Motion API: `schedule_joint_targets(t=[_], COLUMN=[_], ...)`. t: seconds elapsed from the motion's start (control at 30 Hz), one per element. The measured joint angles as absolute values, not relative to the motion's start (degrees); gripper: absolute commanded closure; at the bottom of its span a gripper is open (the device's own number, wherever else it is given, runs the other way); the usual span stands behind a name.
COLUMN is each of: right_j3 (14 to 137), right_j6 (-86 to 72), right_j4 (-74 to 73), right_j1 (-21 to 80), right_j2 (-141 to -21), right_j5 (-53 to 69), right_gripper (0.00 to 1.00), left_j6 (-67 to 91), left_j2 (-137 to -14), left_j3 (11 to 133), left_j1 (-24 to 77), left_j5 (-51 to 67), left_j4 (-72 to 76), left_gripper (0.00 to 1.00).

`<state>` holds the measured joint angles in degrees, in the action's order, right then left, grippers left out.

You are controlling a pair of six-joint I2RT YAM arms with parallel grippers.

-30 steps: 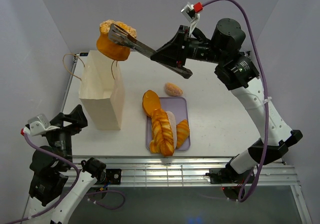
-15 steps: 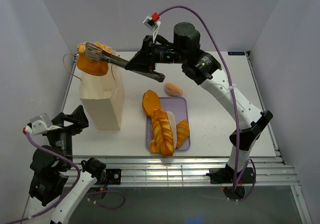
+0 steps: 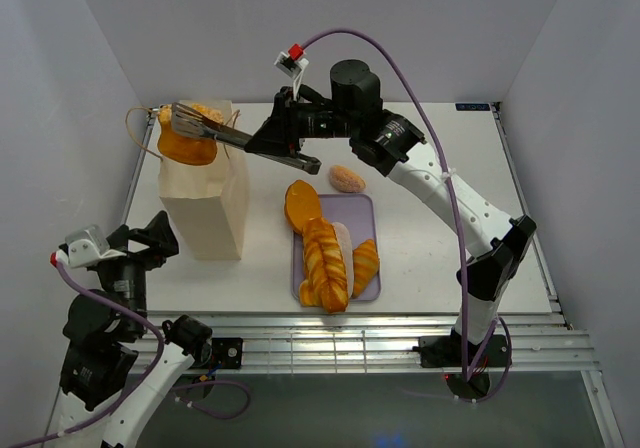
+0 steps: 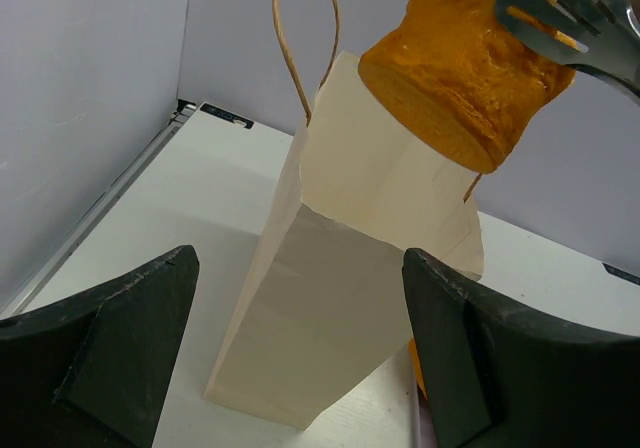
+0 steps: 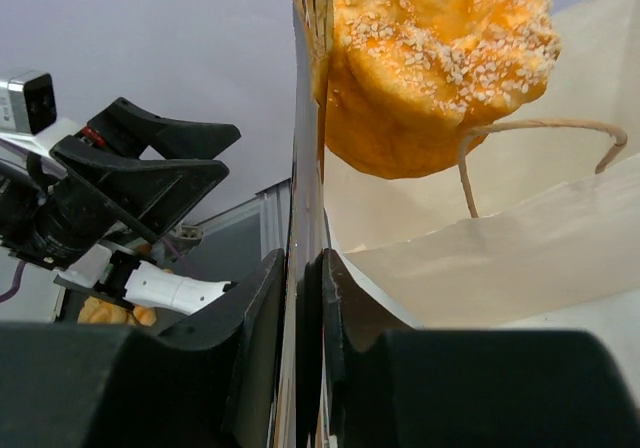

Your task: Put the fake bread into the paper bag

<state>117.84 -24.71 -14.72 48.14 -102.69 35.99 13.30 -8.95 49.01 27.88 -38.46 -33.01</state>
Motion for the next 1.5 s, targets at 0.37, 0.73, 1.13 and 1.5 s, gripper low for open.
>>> schedule_joint_targets(t=[0.37, 0.73, 1.13, 1.5], right_j3=[116.0, 115.3, 115.4, 113.6], right_j6=[-24.0, -23.6, -23.9, -24.6], right_j4=[-14.8, -14.4, -13.0, -9.5], right_j1=[48.1, 48.1, 48.1, 48.1], right_j2=[-102.7, -102.7, -102.7, -99.6], right_j5=[34.6, 34.2, 35.3, 37.7], right_gripper=[0.65, 0.54, 0.53, 0.52], left_j6=[12.5, 10.3, 8.8, 8.0], left_j2=[-9.1, -6.0, -1.7, 0.0], left_j3=[45.1, 40.1, 38.1, 37.3], left_j1=[27.9, 27.9, 27.9, 27.9], left_j5=[-38.5, -37.8, -36.3, -35.7], left_j4=[-31.6, -27.7, -24.9, -24.2], left_gripper=[0.06, 0.05, 0.02, 0.08])
